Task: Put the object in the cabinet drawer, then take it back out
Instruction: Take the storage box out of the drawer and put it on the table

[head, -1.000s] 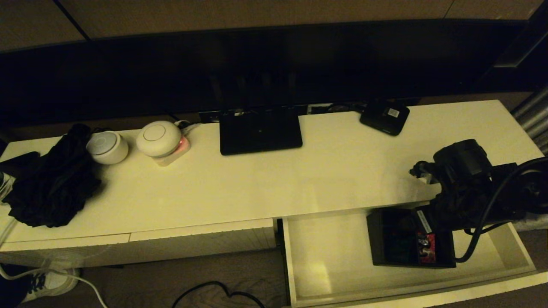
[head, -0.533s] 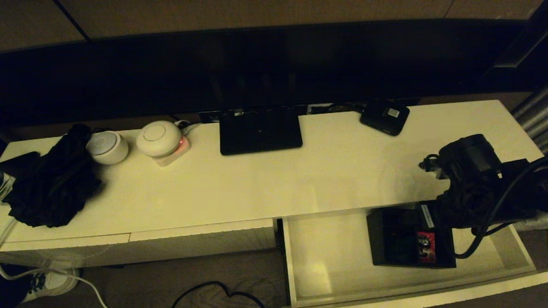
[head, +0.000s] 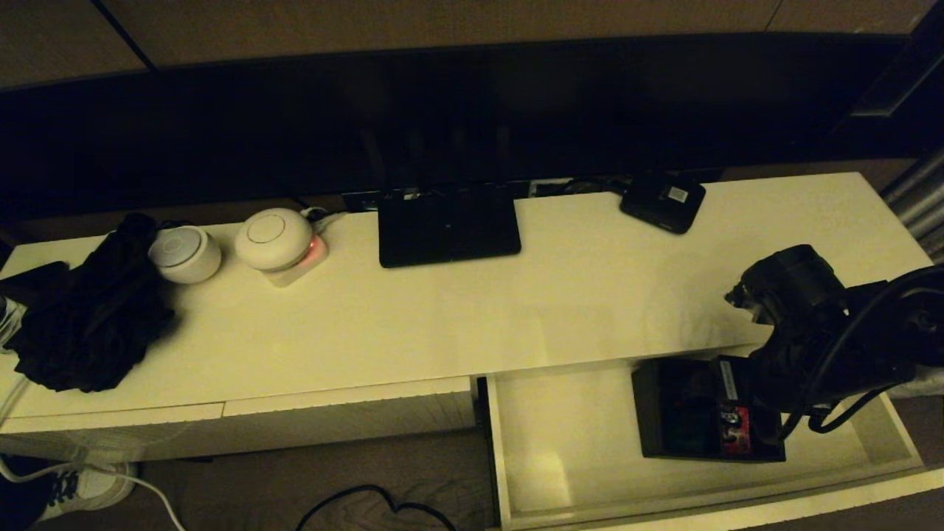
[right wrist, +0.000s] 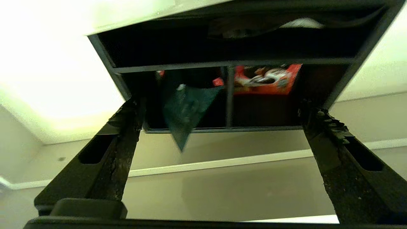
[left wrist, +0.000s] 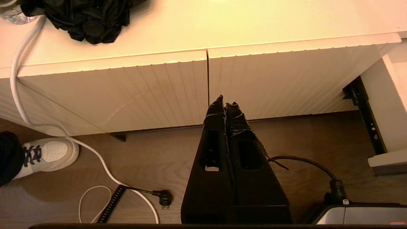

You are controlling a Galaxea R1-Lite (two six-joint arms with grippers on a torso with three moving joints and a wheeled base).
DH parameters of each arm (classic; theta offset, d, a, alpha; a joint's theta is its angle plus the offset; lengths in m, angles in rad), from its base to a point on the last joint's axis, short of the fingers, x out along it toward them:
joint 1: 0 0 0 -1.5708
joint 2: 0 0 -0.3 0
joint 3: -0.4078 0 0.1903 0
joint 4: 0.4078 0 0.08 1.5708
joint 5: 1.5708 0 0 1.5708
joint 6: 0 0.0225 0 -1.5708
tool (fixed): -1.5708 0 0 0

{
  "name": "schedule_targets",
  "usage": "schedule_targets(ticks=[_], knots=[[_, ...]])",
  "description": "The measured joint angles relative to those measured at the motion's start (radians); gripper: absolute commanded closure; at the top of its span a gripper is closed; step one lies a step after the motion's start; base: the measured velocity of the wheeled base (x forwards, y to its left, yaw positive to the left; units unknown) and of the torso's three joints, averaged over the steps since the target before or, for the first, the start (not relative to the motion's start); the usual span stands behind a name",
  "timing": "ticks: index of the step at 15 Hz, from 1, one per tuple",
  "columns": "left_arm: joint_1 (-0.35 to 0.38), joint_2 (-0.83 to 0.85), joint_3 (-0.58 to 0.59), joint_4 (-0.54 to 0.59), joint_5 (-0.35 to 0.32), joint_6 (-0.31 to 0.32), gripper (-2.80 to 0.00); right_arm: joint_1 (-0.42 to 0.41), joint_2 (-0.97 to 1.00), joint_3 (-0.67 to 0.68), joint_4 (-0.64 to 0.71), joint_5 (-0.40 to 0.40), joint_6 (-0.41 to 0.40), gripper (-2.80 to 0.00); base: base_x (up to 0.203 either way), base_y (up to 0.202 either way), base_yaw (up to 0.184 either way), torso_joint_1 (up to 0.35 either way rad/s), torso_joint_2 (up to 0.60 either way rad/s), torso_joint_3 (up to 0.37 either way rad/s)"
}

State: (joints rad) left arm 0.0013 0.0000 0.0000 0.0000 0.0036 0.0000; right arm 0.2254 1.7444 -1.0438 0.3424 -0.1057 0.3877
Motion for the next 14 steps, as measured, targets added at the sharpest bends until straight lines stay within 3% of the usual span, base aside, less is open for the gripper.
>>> schedule_targets(ticks=[8,14], knots=[[0.000,0.000,0.000,0.000,0.000,0.000,0.00,-0.008,0.045,-0.002,0.006,-0.001,0.011,-2.80,0.000,0.000,0.000,0.000,0.00,0.000],[0.000,0.000,0.000,0.000,0.001,0.000,0.00,-0.022,0.095,-0.008,-0.007,-0.013,-0.026,-2.80,0.000,0.000,0.000,0.000,0.00,0.000]])
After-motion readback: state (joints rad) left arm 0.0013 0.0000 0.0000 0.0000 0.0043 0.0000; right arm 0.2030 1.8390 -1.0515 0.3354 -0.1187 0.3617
